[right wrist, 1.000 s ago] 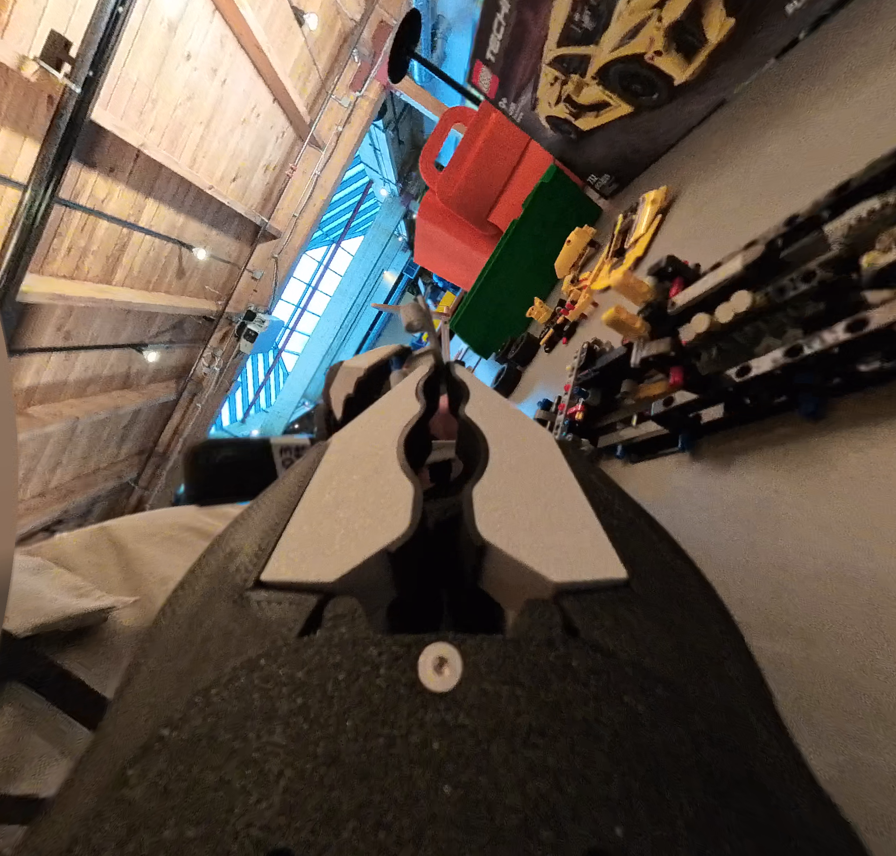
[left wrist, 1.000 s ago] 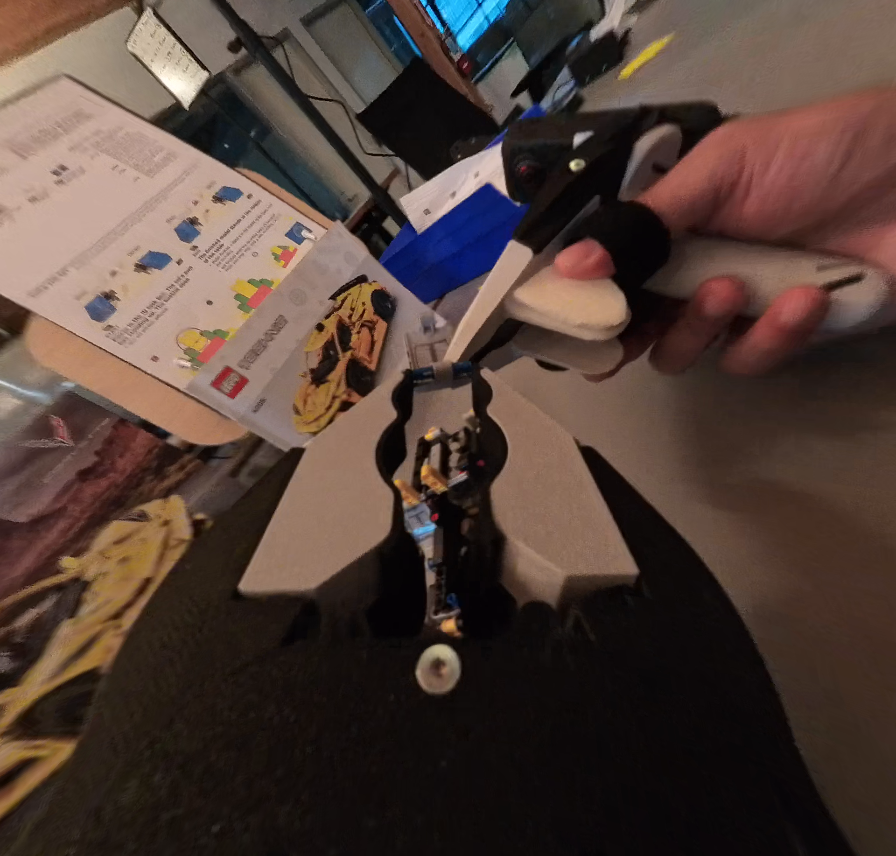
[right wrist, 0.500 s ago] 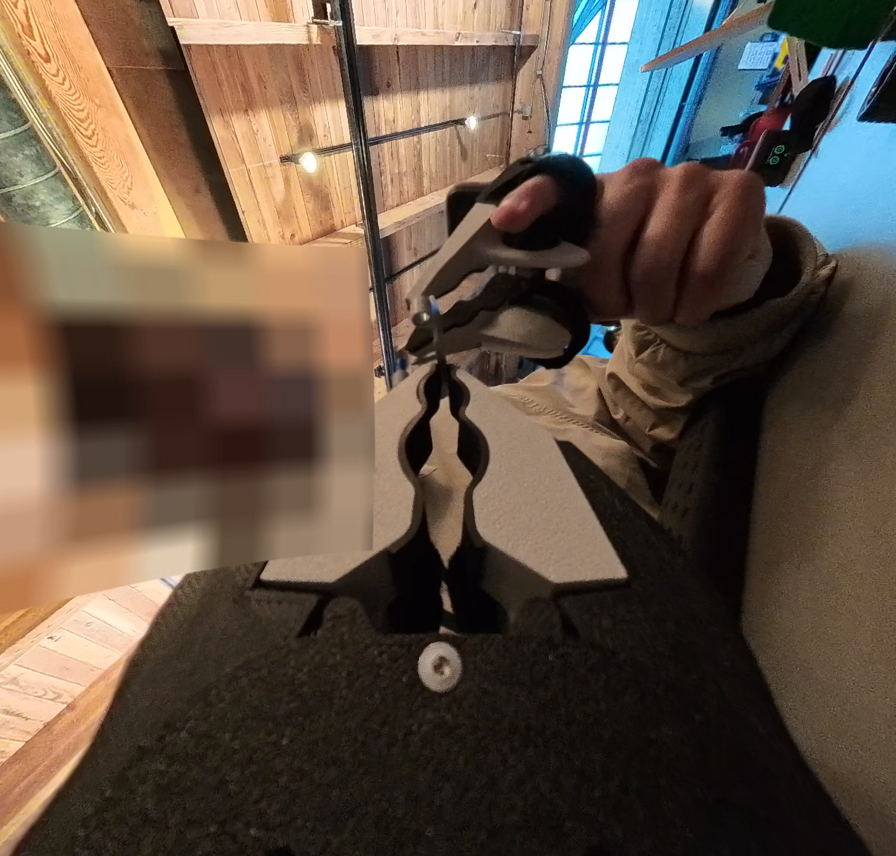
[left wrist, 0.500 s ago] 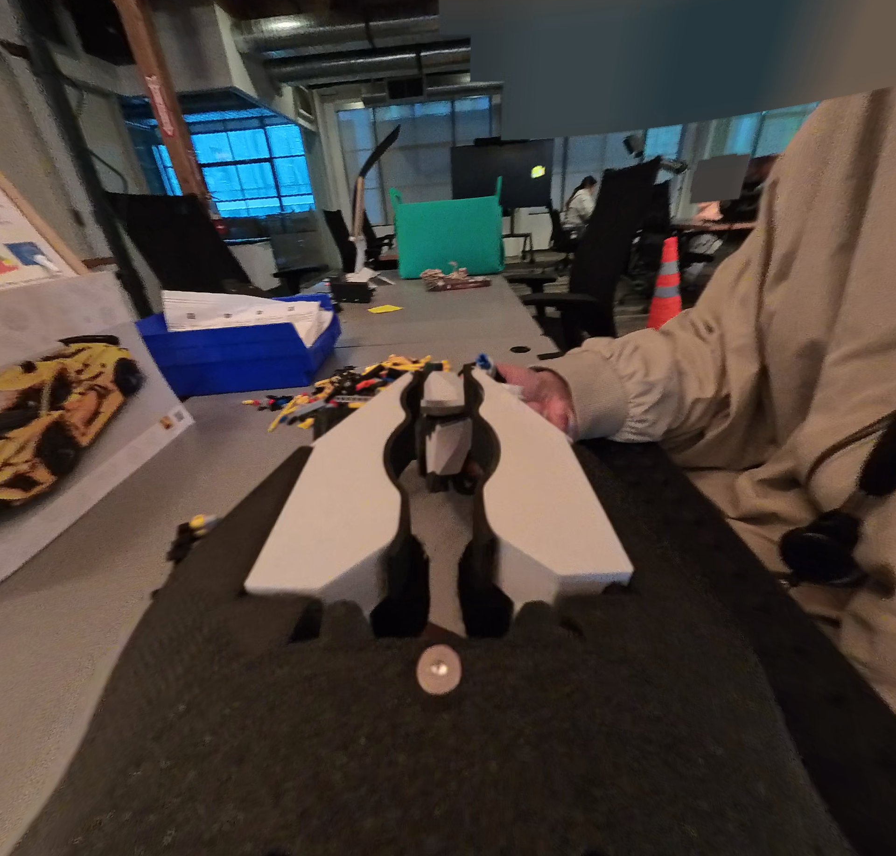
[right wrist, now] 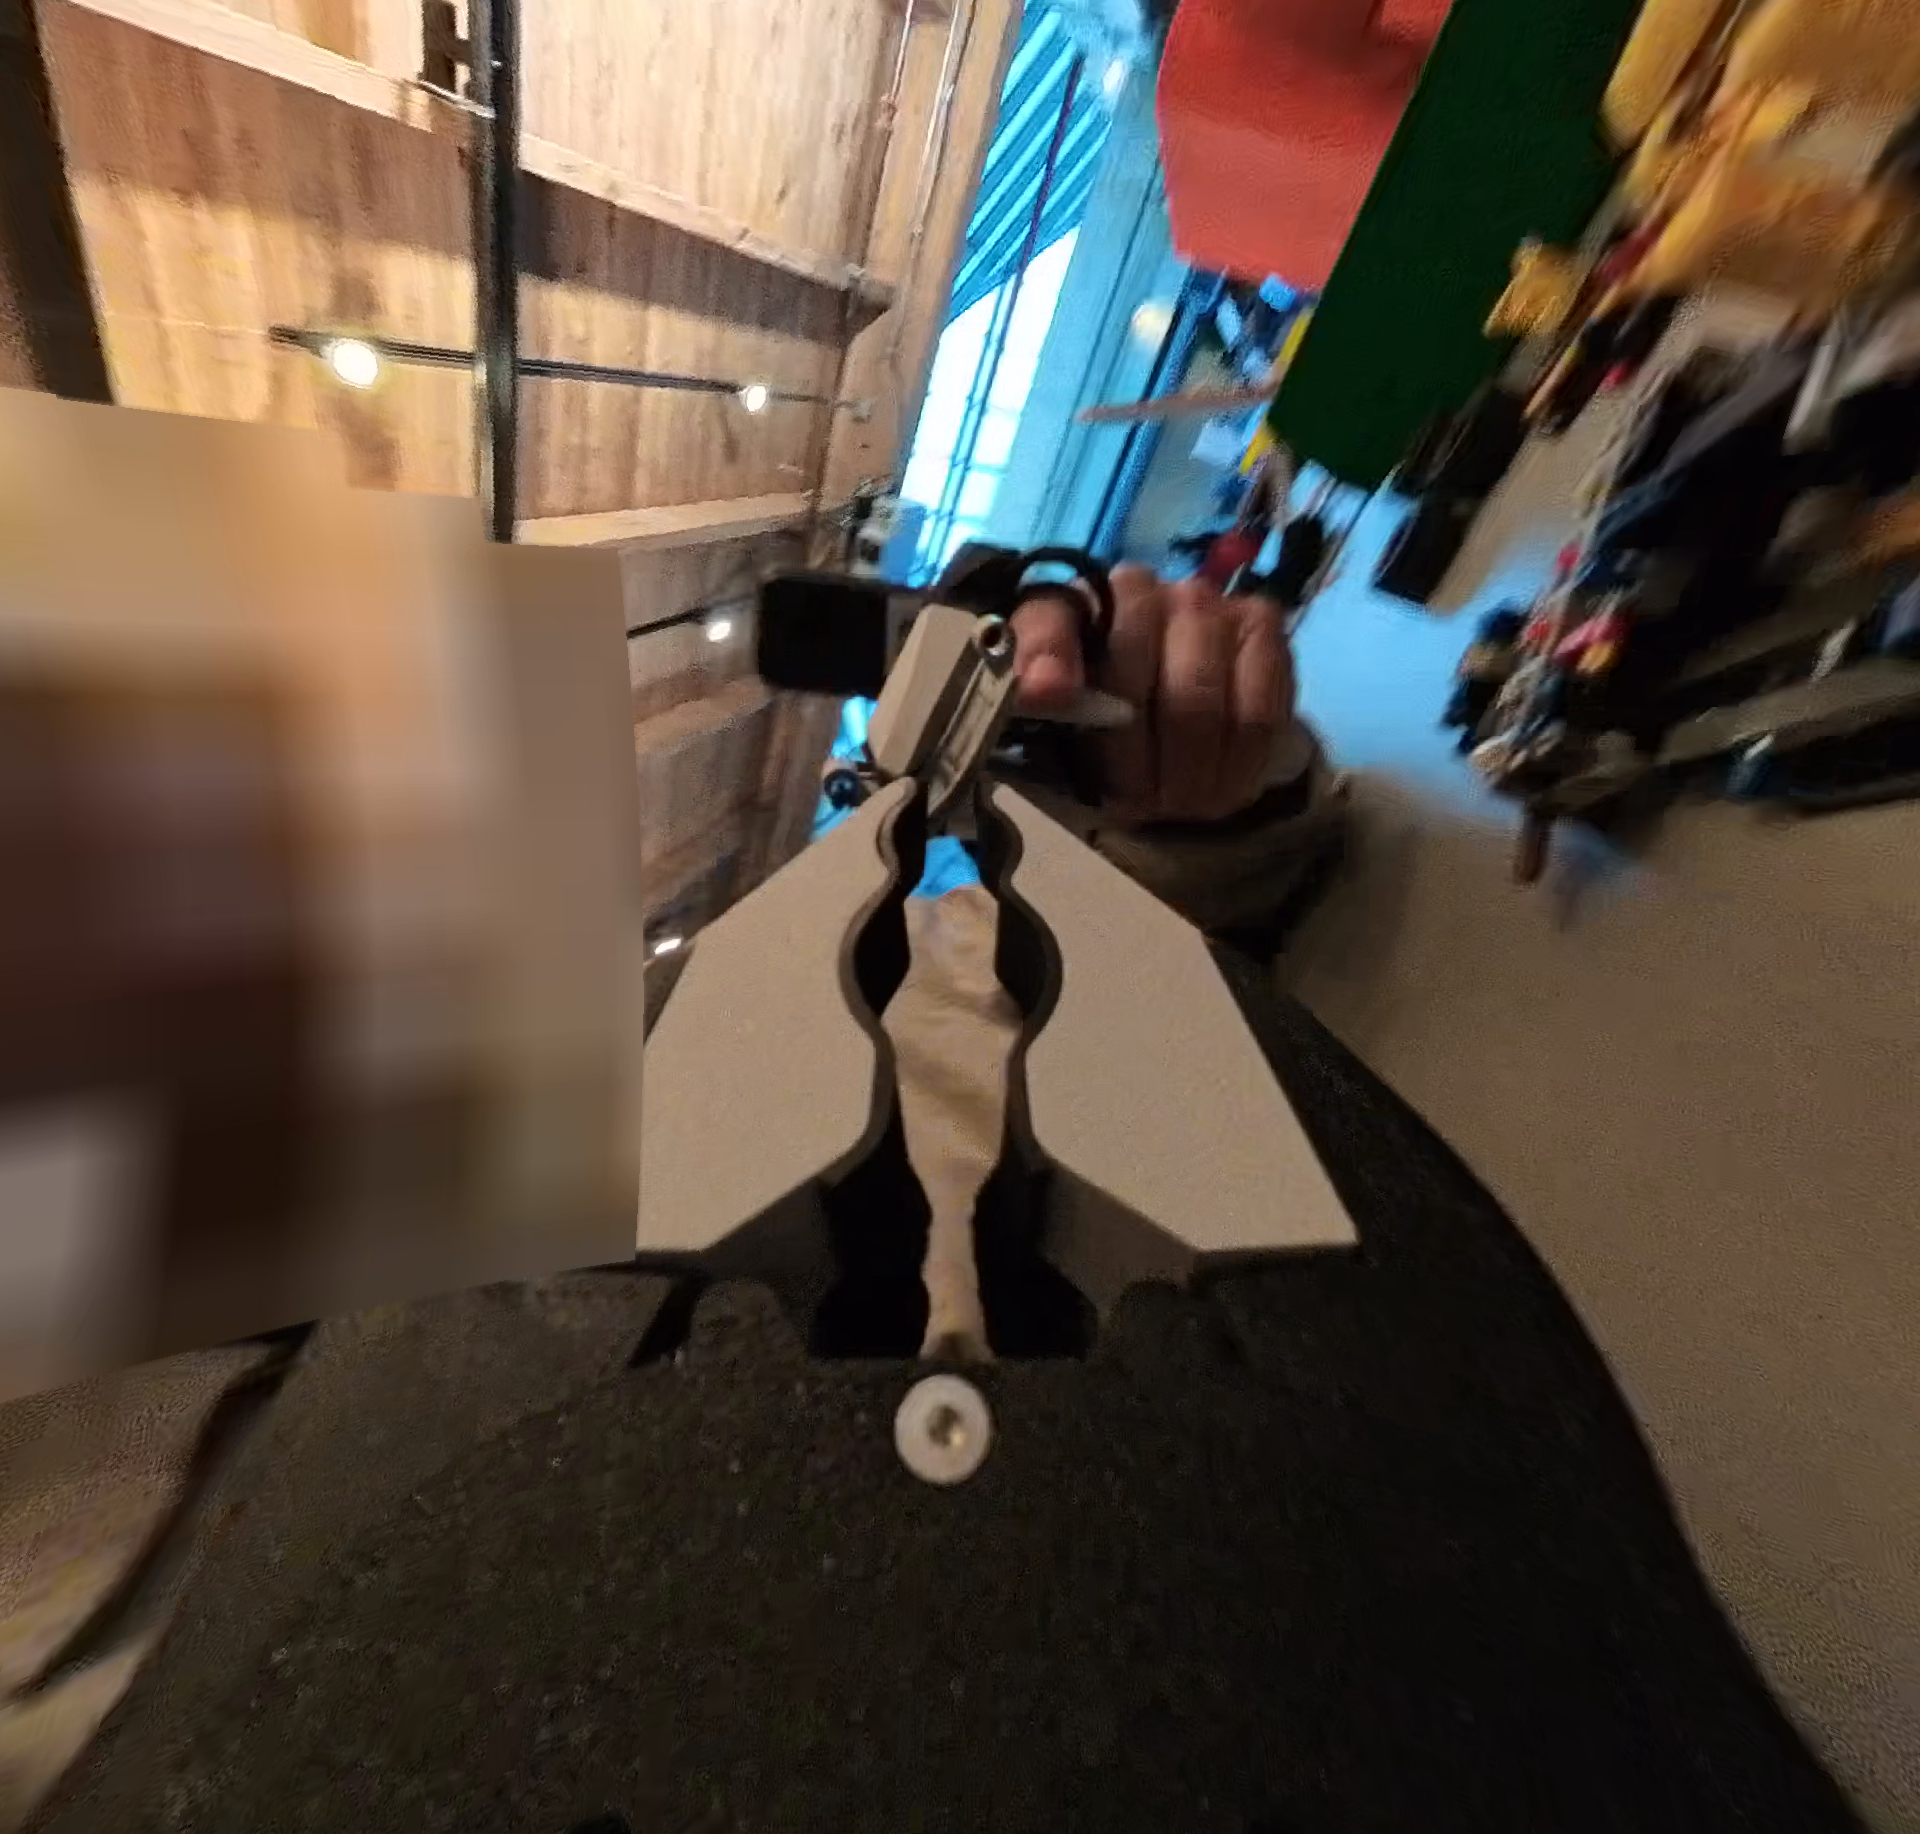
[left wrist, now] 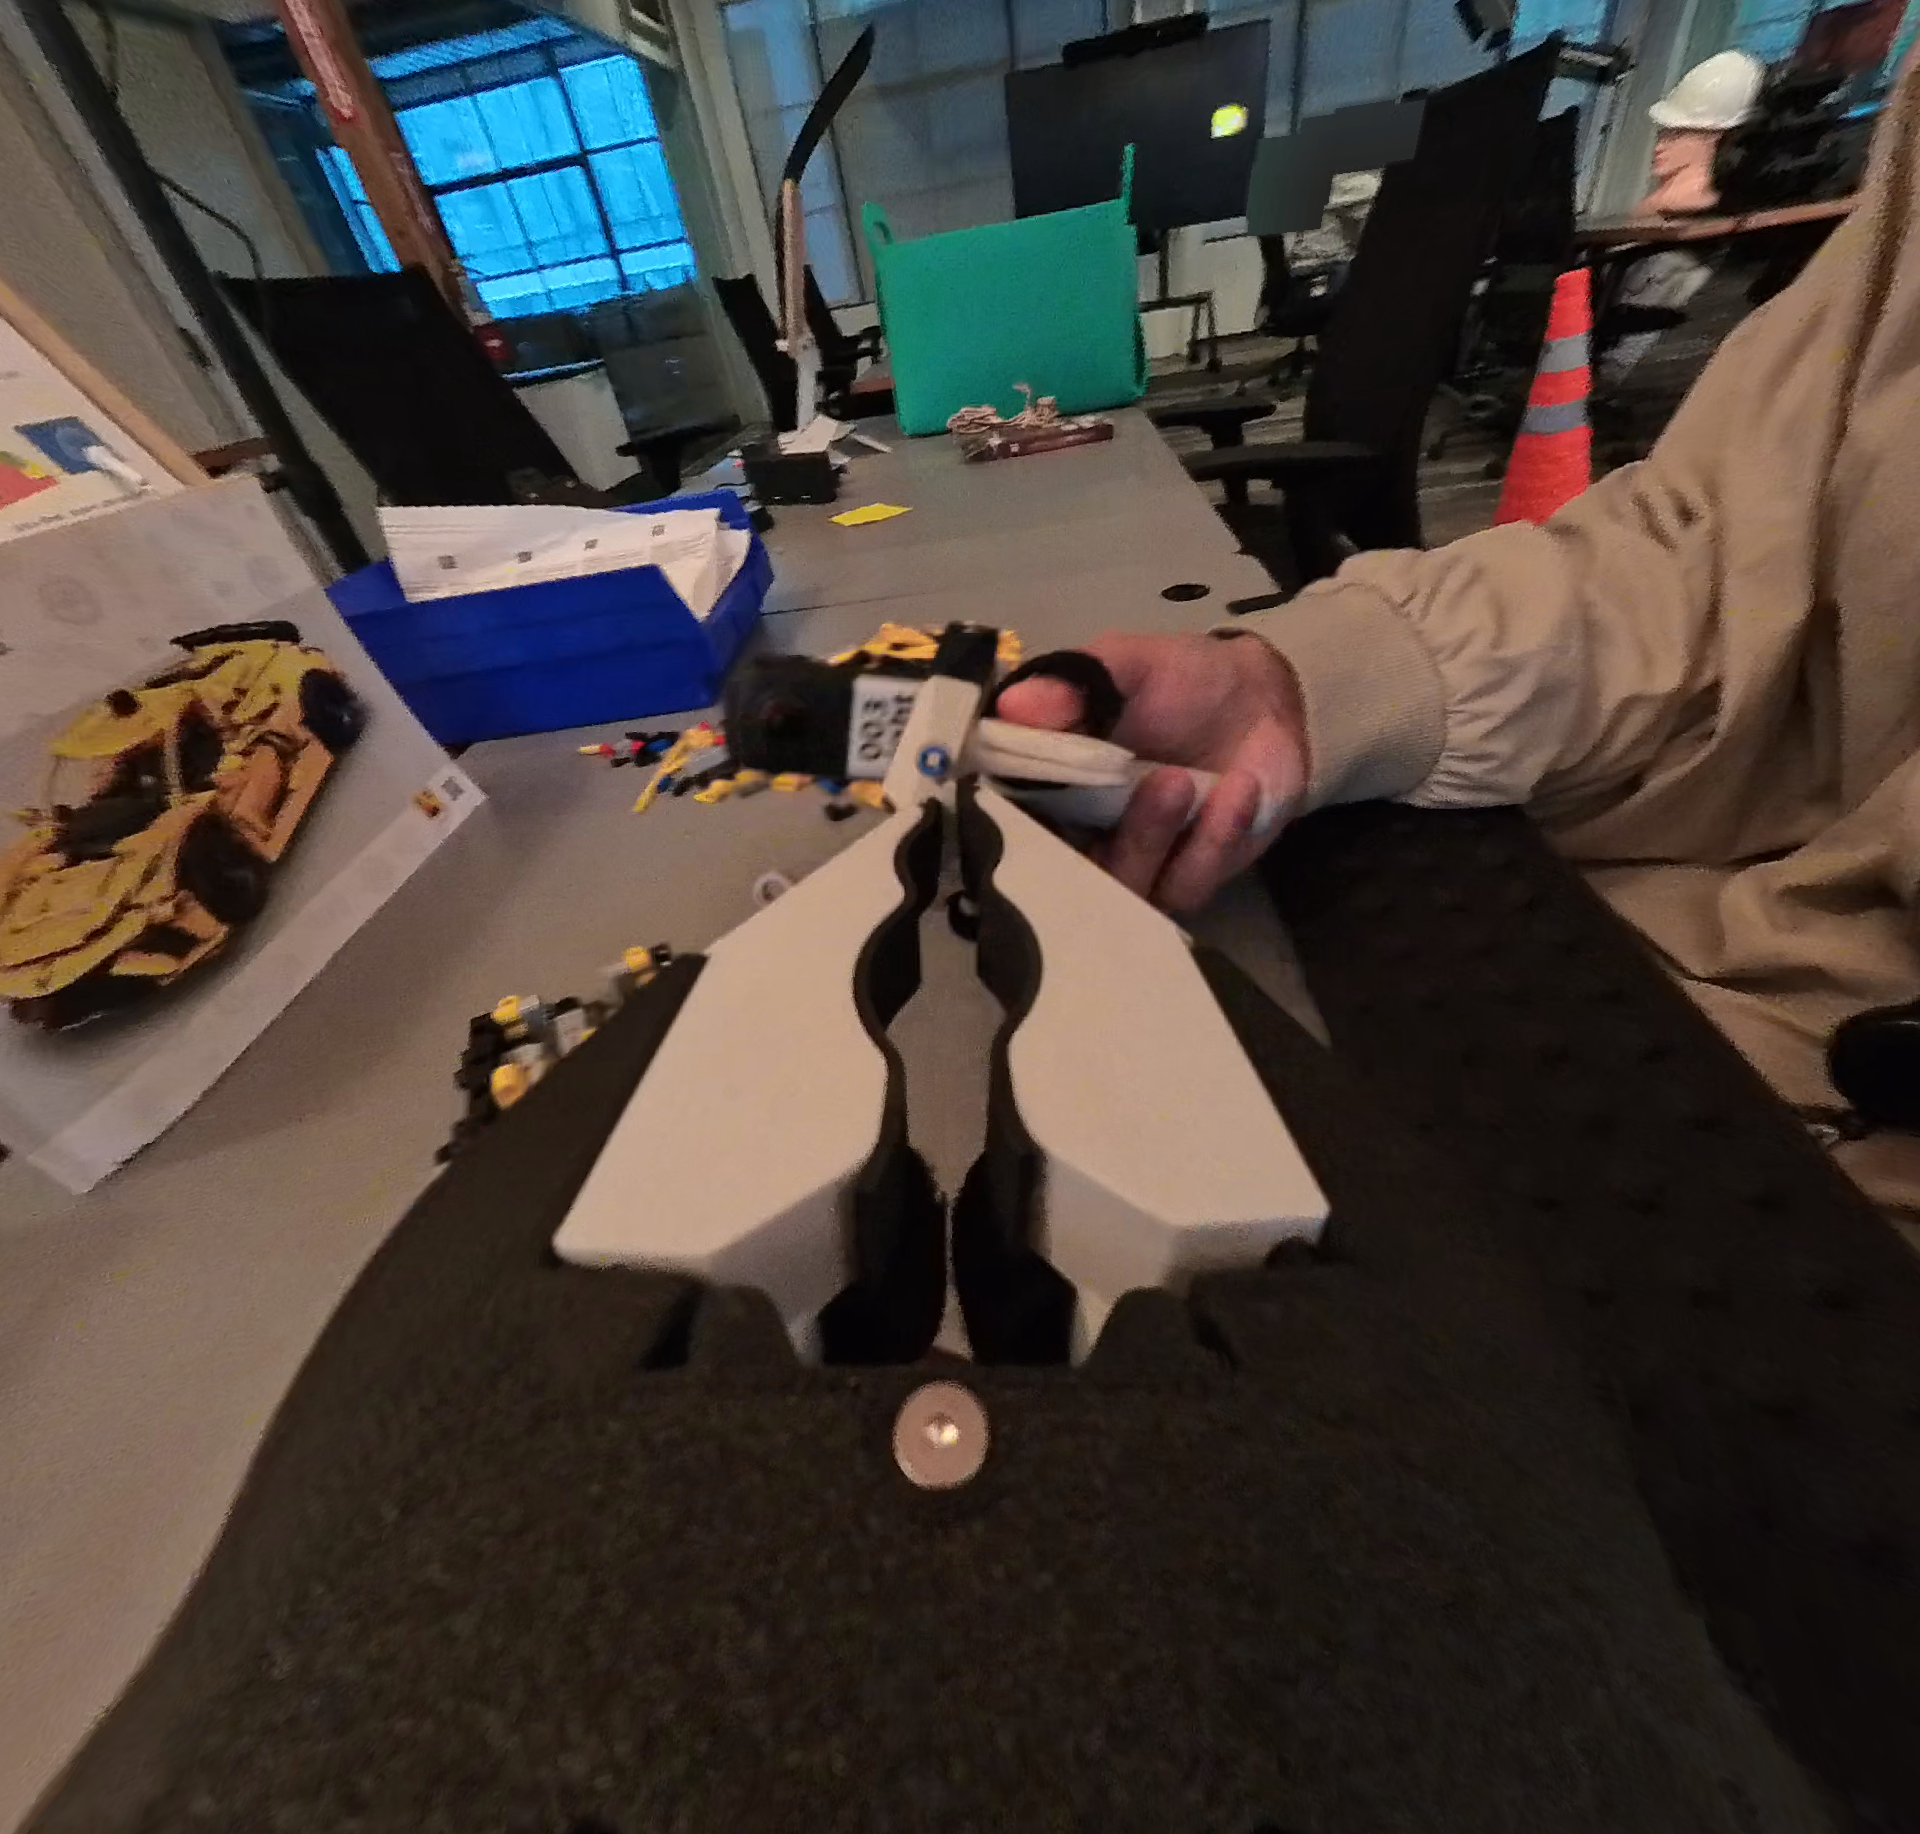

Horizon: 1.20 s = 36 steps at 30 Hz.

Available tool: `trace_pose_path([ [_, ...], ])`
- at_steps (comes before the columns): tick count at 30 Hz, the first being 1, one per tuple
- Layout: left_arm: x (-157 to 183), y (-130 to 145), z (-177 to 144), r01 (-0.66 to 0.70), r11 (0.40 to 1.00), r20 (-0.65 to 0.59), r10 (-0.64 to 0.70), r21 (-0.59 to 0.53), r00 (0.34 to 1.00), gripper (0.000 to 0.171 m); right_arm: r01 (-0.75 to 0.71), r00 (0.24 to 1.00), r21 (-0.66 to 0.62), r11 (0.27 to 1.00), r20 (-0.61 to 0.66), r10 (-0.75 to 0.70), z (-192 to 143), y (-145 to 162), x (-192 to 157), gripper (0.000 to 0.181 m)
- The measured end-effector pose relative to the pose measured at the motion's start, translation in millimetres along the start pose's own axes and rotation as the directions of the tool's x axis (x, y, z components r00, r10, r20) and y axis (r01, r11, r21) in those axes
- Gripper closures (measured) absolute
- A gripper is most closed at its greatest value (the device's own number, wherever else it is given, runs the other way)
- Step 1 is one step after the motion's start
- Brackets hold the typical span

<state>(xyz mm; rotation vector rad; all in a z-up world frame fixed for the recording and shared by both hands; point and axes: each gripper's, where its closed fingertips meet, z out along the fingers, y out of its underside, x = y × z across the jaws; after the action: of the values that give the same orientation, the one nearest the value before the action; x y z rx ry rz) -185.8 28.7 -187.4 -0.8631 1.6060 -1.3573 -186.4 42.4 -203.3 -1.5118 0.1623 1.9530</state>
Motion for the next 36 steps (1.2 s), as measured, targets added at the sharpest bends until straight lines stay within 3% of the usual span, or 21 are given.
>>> trace_pose_path([
  [1,-8.6,3.1,0.1,-0.047,0.999,0.066,0.048,-0.022,0.997,0.170,0.140,0.988,0.072,0.987,-0.076,-0.135,-7.6,-14.4,-0.4,0.167],
  [3,-31.5,12.4,-0.8,-0.193,0.972,0.246,0.221,-0.134,0.944,0.170,0.496,0.847,0.163,0.853,-0.307,-0.433,-22.7,-42.2,-5.9,0.146],
  [5,-42.2,14.7,-2.1,-0.349,0.902,0.351,0.422,-0.255,0.836,0.170,0.781,0.565,0.052,0.623,-0.486,-0.667,-21.1,-47.3,-13.8,0.140],
  [7,-47.6,12.1,-3.9,-0.475,0.799,0.407,0.598,-0.369,0.691,0.170,0.880,0.287,-0.160,0.446,-0.569,-0.771,-9.8,-38.6,-3.7,0.141],
  [8,-46.6,9.1,-4.3,-0.529,0.746,0.413,0.665,-0.404,0.622,0.169,0.893,0.221,-0.208,0.398,-0.569,-0.792,-2.4,-33.4,-3.6,0.145],
  [10,-41.5,2.2,-3.6,-0.604,0.664,0.418,0.747,-0.440,0.517,0.170,0.917,0.161,-0.215,0.336,-0.570,-0.806,7.3,-30.3,-12.7,0.148],
  [12,-38.0,-2.0,-2.9,-0.643,0.612,0.421,0.788,-0.461,0.448,0.170,0.924,0.152,-0.209,0.321,-0.568,-0.809,9.0,-30.3,-15.1,0.150],
  [15,-33.0,-3.8,-0.4,-0.677,0.561,0.411,0.823,-0.476,0.393,0.170,0.902,0.276,-0.143,0.407,-0.533,-0.800,11.0,-26.5,-18.4,0.151],
  [19,-24.7,-4.7,3.8,-0.719,0.496,0.391,0.860,-0.486,0.328,0.169,0.889,0.343,-0.100,0.447,-0.500,-0.795,11.2,-25.9,-20.6,0.157],
  [24,-25.7,-9.9,1.1,-0.692,0.551,0.426,0.825,-0.466,0.371,0.170,0.901,0.331,-0.096,0.424,-0.479,-0.813,11.8,-24.5,-22.8,0.158],
  [27,-24.2,-11.4,-0.2,-0.700,0.547,0.428,0.827,-0.460,0.365,0.169,0.905,0.324,-0.097,0.415,-0.474,-0.818,13.7,-23.0,-23.5,0.159],
  [30,-23.1,-12.3,-0.2,-0.704,0.539,0.427,0.831,-0.461,0.357,0.170,0.881,0.392,-0.069,0.468,-0.447,-0.804,14.7,-21.3,-23.9,0.160],
  [32,-23.1,-11.8,-0.1,-0.713,0.512,0.419,0.847,-0.479,0.327,0.170,0.852,0.453,-0.060,0.520,-0.414,-0.790,16.8,-16.3,-24.3,0.171],
  [36,-19.7,-15.3,0.1,-0.723,0.520,0.427,0.840,-0.455,0.335,0.170,0.890,0.386,-0.075,0.450,-0.401,-0.831,16.4,-14.4,-28.2,0.170],
])
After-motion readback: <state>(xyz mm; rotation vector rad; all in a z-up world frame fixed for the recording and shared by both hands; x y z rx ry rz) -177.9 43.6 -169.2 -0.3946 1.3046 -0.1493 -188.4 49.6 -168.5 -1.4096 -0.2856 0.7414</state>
